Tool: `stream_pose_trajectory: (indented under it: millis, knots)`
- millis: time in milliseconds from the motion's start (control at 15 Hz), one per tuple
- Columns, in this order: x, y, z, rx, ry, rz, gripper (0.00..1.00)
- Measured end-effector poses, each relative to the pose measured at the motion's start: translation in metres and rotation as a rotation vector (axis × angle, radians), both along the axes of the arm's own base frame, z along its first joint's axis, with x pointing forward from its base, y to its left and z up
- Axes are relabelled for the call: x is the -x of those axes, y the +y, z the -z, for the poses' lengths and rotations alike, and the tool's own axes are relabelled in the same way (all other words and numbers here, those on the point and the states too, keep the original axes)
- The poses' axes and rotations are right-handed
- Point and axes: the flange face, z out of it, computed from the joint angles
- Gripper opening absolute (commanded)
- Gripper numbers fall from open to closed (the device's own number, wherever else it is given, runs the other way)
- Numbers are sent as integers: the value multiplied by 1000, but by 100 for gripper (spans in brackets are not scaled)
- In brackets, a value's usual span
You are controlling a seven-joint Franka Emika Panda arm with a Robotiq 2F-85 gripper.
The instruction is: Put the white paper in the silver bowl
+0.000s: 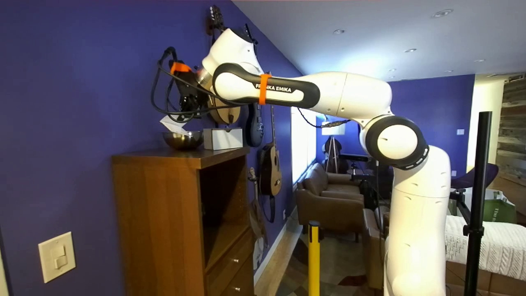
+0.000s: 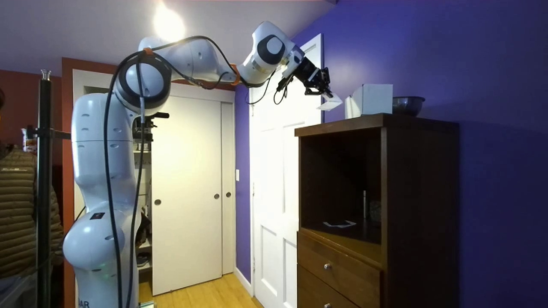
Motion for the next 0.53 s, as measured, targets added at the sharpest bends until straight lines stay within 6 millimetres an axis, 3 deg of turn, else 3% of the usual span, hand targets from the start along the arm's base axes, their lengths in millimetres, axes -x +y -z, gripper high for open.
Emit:
stream_pose_trajectory:
  millis: [267,533]
  knots:
    - [-22,-21,-26,-121,-101,128,0]
    - [-50,-35,-30,-191,-198,285,0]
